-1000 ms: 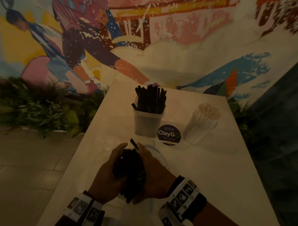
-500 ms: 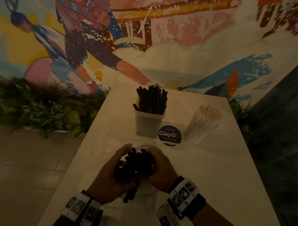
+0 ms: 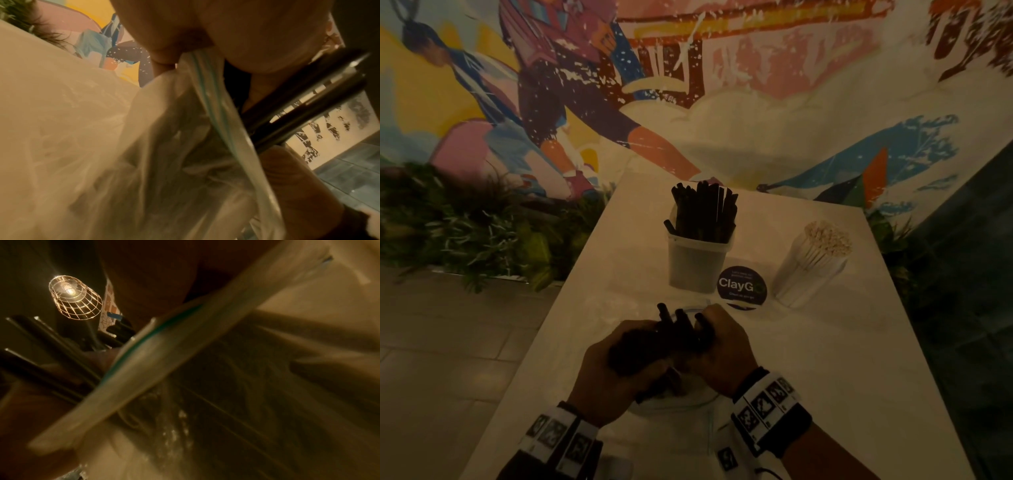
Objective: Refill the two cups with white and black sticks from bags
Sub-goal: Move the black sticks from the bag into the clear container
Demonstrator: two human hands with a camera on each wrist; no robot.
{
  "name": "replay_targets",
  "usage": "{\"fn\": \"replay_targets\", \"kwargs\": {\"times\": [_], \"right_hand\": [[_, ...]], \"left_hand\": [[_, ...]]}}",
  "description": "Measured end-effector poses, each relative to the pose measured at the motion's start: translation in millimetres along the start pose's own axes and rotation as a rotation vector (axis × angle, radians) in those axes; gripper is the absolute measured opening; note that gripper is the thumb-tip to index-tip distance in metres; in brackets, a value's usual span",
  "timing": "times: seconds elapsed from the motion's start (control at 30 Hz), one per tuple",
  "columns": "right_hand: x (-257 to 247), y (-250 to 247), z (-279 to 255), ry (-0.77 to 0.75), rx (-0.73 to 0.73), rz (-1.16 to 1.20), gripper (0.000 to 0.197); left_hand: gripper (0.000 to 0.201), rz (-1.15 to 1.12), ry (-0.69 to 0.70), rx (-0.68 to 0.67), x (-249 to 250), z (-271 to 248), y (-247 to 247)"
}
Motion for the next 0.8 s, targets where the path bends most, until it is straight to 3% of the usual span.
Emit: {"fn": "replay_targets", "kwargs": {"times": [0.17, 0.33, 0.5, 0.6, 0.7, 0.8], "right_hand": [[-1.2, -5.3, -0.8, -0.013, 0.013, 0.028, 0.052], [-1.2, -15.5, -3.1, 0.102, 0.13, 0.207, 0.068], [-6.9, -25.7, -1.3, 0.016, 0.281, 0.316, 0.072], [-14.6, -37.1, 1.2, -0.012, 0.368, 0.349, 0.064], [-14.6, -41.2, 1.2, -0.012, 0.428, 0.362, 0.041], [-0.4, -30.5, -4.8, 0.062, 0.392, 0.341, 0.024]], "left_hand": [[0.046, -0.043, -0.023, 0.007, -8.2, 1.1, -4.0], [0.043, -0.069, -0.07, 0.034, -19.6, 6.4, -10.4], [0.038, -0.057, -0.032, 0.036, -17.0, 7.0, -10.8], [0.038, -0.054, -0.03, 0.029, -20.4, 7.2, -12.0], [0.036, -0.049, -0.024, 0.033, -21.5, 6.3, -12.4], [0.036, -0.021, -0.011, 0.033, -19.9, 6.1, -11.3]]}}
Point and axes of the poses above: each hand's wrist, its own z-axis towards the middle knuckle, its own y-axis out of the palm, x = y × z, the point moved 5 cm from there along z, towards the middle knuckle, and after that the axes turned 14 degrees about -y, right-handed, at the moved point
